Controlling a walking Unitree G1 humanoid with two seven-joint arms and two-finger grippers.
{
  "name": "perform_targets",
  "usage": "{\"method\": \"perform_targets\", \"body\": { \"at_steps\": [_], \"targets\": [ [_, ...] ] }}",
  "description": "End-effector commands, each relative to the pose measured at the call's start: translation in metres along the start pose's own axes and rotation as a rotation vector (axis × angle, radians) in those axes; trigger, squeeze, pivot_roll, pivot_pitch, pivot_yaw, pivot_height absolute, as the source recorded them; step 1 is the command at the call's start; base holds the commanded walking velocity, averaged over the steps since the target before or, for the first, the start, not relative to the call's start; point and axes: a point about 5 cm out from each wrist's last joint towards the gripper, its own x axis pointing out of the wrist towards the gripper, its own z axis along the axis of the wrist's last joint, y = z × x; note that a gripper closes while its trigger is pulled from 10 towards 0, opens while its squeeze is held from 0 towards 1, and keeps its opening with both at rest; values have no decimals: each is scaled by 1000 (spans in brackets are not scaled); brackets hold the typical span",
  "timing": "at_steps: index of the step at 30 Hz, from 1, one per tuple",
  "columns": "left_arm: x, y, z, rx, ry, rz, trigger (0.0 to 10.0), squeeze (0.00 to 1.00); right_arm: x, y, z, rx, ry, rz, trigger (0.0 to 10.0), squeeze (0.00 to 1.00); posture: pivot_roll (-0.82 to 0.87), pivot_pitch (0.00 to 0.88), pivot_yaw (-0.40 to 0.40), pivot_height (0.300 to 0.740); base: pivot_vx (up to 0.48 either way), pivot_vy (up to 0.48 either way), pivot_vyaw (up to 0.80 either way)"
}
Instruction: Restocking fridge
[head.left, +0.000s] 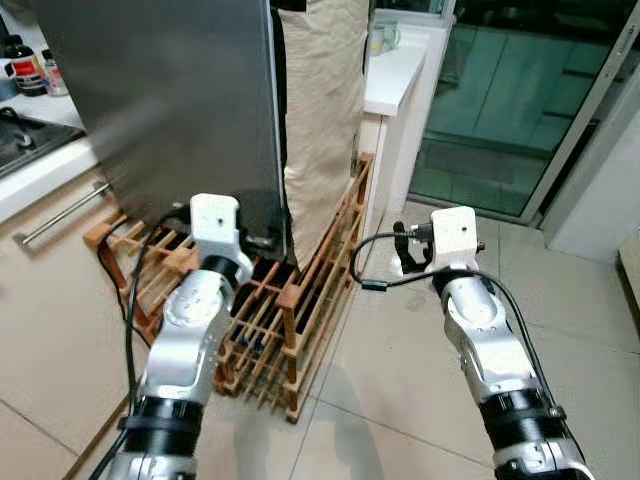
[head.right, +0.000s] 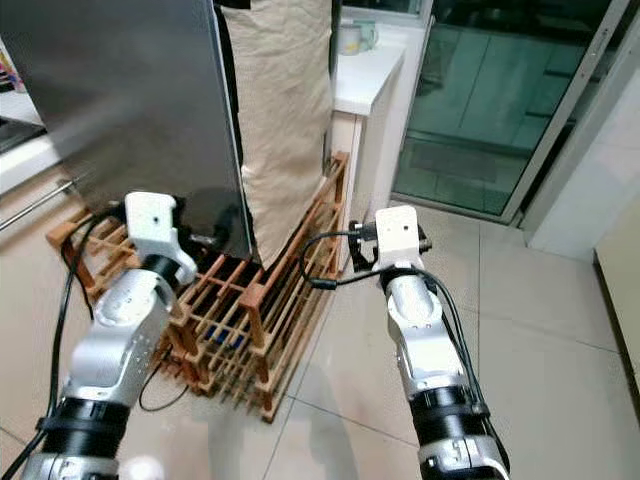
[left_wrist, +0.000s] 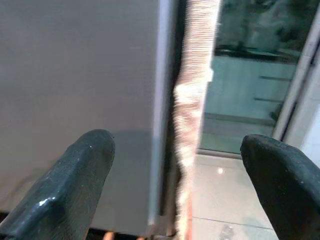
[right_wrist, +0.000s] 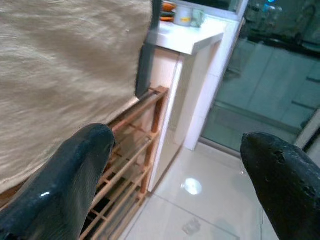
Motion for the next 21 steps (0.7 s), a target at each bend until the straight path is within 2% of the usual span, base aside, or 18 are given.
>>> {"method": "perform_targets", "body": {
  "at_steps": [1, 7, 11, 13, 16, 18, 21],
  "targets": [
    [6, -5, 14, 14, -53, -13, 10000, 0, 2, -5, 6, -6, -11, -16, 10000, 0, -153, 0, 26, 740, 480, 0, 0],
    [11, -9, 19, 3, -72, -11, 10000, 0, 4, -3, 10, -1, -31, -5, 10000, 0, -159, 0, 33, 740, 480, 0, 0],
    [16, 6, 14, -76, -13, 130, 10000, 0, 5, -3, 11, 0, -32, -1, 10000, 0, -161, 0, 34, 740, 420, 0, 0],
    [16, 14, 15, -106, -20, 175, 10000, 0, 4, -3, 10, 2, -32, 0, 10000, 0, -162, 0, 34, 740, 0, 0, 0],
    [14, 22, 22, -102, -54, 218, 10000, 0, 3, -2, 10, 3, -33, 5, 10000, 0, -163, 0, 35, 740, 0, 0, 0],
    [11, 23, 33, -116, -119, 200, 10000, 0, 3, -2, 10, 4, -35, 8, 10000, 0, -164, 0, 35, 740, 0, 0, 0],
    [5, 15, 46, -127, -198, 108, 10000, 0, 2, -3, 10, 5, -37, 10, 10000, 0, -163, 0, 36, 740, 0, 0, 0]
  ]
}}
